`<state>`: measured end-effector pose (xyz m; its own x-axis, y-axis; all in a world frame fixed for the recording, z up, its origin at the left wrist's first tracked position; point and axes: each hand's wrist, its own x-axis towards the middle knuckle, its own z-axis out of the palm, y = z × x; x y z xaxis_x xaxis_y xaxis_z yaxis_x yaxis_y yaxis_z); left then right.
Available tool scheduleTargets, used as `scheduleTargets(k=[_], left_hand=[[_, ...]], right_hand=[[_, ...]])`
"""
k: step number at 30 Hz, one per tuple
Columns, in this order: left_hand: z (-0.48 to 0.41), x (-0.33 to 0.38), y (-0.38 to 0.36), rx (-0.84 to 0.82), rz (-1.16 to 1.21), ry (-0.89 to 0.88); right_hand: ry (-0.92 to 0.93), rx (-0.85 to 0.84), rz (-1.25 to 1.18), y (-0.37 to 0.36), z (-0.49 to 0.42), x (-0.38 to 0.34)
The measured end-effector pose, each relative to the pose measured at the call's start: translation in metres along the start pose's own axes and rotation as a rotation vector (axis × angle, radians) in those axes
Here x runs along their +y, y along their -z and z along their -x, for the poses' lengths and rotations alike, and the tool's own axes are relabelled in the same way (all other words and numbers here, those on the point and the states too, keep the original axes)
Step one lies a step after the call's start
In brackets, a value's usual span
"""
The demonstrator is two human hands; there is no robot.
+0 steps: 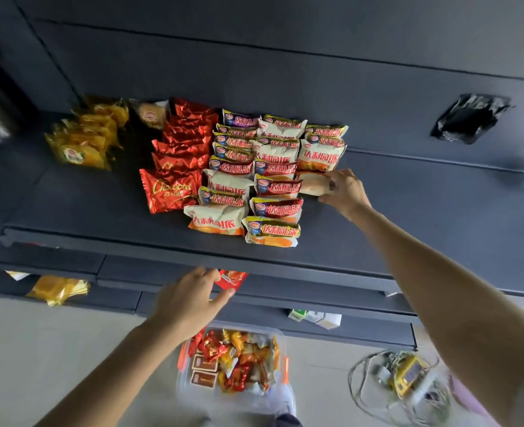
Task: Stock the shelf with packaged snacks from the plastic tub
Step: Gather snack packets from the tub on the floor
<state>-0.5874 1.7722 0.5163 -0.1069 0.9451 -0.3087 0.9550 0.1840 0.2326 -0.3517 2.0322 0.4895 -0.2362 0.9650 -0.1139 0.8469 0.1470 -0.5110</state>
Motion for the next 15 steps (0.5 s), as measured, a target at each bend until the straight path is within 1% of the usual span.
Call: scheduleTargets(k=[3, 7, 10, 13, 15], left_hand=[[-0.008, 0.009, -0.001, 0.018, 0.036, 0.01], [-0.015, 0.016, -0.001, 0.038, 0.068, 0.016], [-0.017, 0.021, -0.002, 0.055, 0.09, 0.022], [-0.018, 0.025, -0.003, 0.073, 0.093, 0.024], [-0.018, 0.027, -0.004, 0.074, 0.098, 0.03]], right_hand=[[-0.04, 0.023, -0.139, 0.009, -0.007, 0.004], [-0.179, 0.079, -0.342, 0.015, -0.019, 0.011], [-0.245, 0.136, -0.402, 0.015, -0.028, 0.009], [-0.276, 0.156, -0.483, 0.013, -0.033, 0.003], [-0.284, 0.154, -0.485, 0.011, -0.034, 0.003]])
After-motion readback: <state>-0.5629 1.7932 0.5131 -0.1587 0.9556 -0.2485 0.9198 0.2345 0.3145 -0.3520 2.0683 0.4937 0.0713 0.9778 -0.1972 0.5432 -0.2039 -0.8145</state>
